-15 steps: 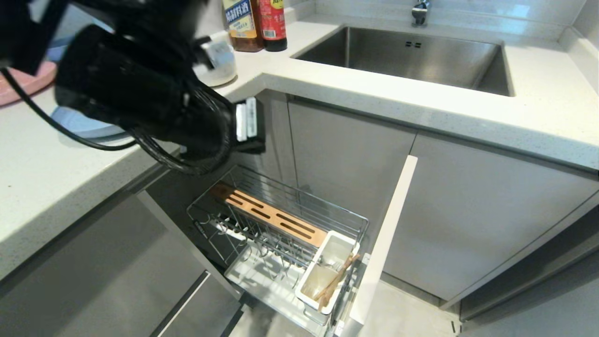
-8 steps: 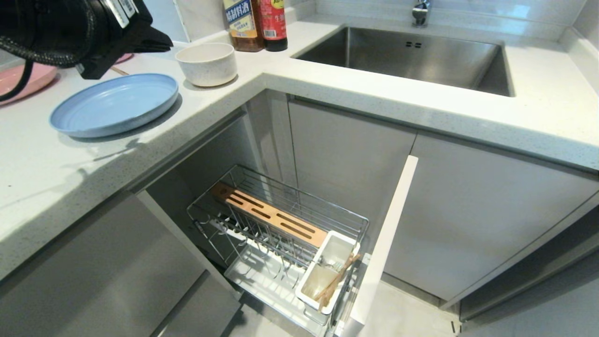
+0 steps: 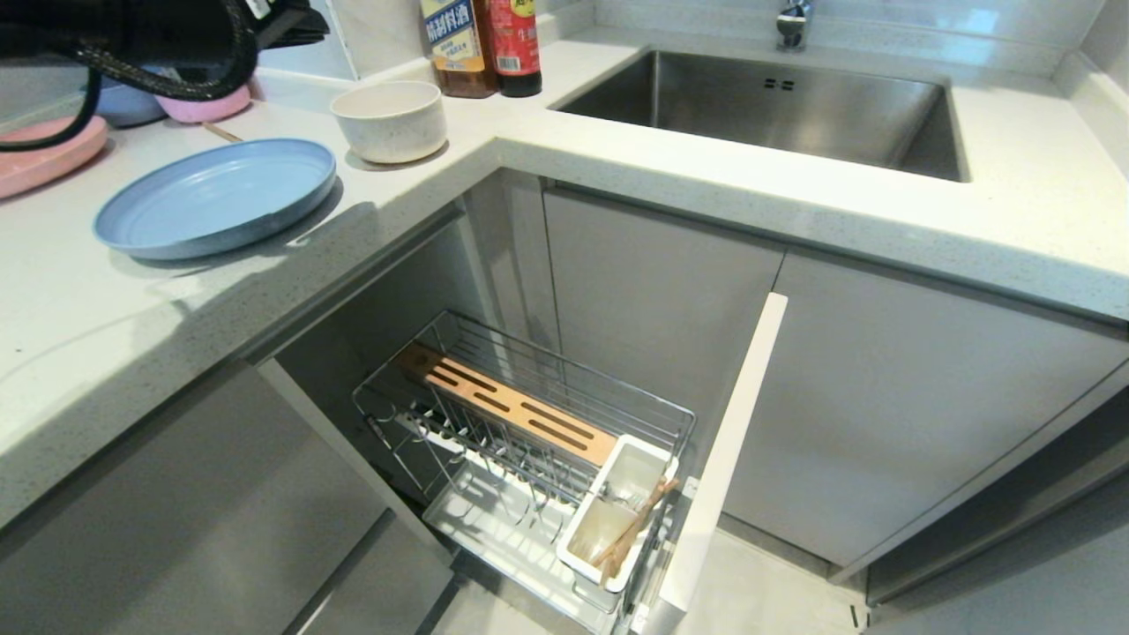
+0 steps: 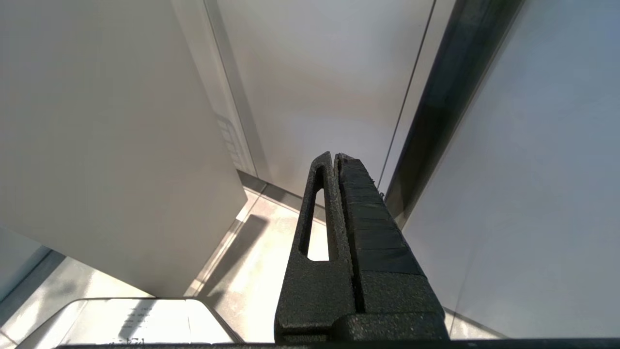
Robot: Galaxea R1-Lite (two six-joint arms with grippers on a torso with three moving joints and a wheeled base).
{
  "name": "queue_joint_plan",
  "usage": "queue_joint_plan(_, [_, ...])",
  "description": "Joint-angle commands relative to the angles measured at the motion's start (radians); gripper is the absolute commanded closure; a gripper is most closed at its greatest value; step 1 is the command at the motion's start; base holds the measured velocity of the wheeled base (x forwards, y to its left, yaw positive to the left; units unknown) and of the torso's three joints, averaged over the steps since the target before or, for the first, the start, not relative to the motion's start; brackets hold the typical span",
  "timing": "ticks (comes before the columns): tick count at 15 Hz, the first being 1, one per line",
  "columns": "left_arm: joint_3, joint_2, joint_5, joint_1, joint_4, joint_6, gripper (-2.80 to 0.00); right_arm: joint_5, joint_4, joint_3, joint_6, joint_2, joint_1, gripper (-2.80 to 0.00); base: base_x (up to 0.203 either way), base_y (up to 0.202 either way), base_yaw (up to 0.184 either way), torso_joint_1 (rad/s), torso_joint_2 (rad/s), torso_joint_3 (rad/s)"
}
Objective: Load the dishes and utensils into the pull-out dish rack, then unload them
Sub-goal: Pick up the bowl and place it in the cupboard
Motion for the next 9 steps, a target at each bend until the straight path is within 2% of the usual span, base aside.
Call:
queue_joint_plan(1, [-0.019, 0.074, 0.006, 0.014, -0.012, 0.081, 0.0, 0.0, 0.0, 0.001, 0.0, 0.0, 0.0, 0.0, 0.0, 0.0, 0.0, 0.0, 0.0, 0.0])
queue_joint_plan(4, [-0.022, 0.129, 0.001, 0.071, -0.041, 0.177, 0.0, 0.0, 0.0, 0.002, 0.0, 0.0, 0.0, 0.0, 0.0, 0.0, 0.0, 0.0, 0.0, 0.0])
queue_joint_plan(7, [-0.023, 0.19, -0.017, 0.104, -0.184, 0.217, 0.0, 0.0, 0.0, 0.0, 0.0, 0.0, 0.0, 0.0, 0.0, 0.0, 0.0, 0.0, 0.0, 0.0])
queue_joint_plan(9, [-0.021, 0.195, -0.044, 0.121, -0.197, 0.231, 0.0, 0.0, 0.0, 0.002, 0.0, 0.0, 0.0, 0.0, 0.0, 0.0, 0.0, 0.0, 0.0, 0.0])
